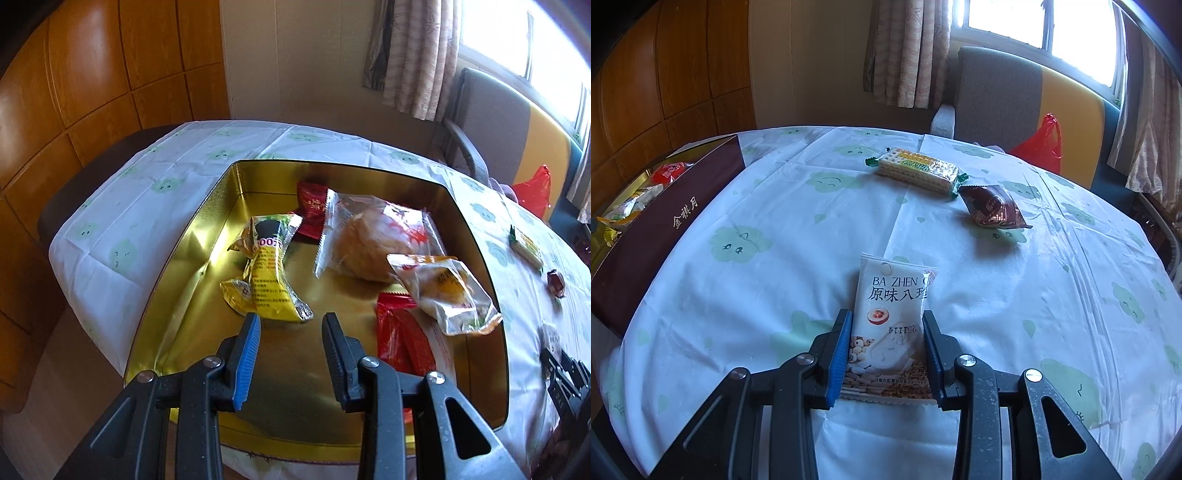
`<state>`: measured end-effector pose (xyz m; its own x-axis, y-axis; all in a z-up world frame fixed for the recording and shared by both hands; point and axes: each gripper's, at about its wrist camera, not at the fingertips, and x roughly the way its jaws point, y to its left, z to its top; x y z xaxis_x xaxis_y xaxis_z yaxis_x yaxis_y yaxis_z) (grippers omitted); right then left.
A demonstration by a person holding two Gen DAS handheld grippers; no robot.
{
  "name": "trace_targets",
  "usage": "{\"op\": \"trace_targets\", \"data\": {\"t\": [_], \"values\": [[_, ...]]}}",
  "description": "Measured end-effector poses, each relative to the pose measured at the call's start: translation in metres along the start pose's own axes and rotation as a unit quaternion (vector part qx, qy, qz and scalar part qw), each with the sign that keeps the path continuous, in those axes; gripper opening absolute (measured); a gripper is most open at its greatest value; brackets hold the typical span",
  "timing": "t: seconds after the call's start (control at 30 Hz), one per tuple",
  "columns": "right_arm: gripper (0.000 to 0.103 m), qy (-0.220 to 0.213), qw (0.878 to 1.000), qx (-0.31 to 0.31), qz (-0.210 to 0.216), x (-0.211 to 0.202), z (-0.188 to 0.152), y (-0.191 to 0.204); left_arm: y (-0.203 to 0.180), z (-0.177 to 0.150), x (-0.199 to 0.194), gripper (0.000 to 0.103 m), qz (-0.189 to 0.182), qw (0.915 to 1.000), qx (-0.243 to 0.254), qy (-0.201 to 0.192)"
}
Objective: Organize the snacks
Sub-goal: 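Lower the yellow wafer bag into the tin and open the left gripper, then carry the white BA ZHEN packet into the tin and release it with the right gripper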
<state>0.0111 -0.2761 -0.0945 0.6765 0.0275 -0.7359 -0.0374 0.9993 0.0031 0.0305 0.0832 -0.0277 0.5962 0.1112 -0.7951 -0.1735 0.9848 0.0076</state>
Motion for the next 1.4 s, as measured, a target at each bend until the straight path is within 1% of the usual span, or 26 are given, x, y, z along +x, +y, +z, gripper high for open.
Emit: {"op": "trace_targets", "data": {"t": [0.6,0.8,0.93,1.13,1.3,1.4], "values": [[0.037,0.011,1.000,-0.002,-0.019,0.000,0.001,0.005,0.008,-0.013,-0.002,0.035,-0.007,1.0000,-0.005,0.002],[0.036,0.017,1.000,-0.003,-0.024,0.000,0.002,0.007,0.014,-0.016,-0.004,0.035,-0.002,1.0000,-0.008,-0.001],[0.036,0.029,0.999,-0.001,-0.025,0.000,0.005,0.009,0.019,-0.016,-0.006,0.035,0.002,0.9999,-0.012,-0.006],[0.035,0.054,0.998,0.017,-0.017,-0.002,0.009,0.008,0.023,-0.015,-0.008,0.035,0.006,0.9998,-0.015,-0.014],[0.035,0.067,0.998,0.011,-0.006,-0.006,0.010,0.015,0.025,-0.015,-0.008,0.035,0.006,0.9998,-0.016,-0.013],[0.035,0.069,0.997,0.018,0.021,-0.012,0.013,0.019,0.026,-0.016,-0.008,0.035,0.008,0.9997,-0.017,-0.014]]}}
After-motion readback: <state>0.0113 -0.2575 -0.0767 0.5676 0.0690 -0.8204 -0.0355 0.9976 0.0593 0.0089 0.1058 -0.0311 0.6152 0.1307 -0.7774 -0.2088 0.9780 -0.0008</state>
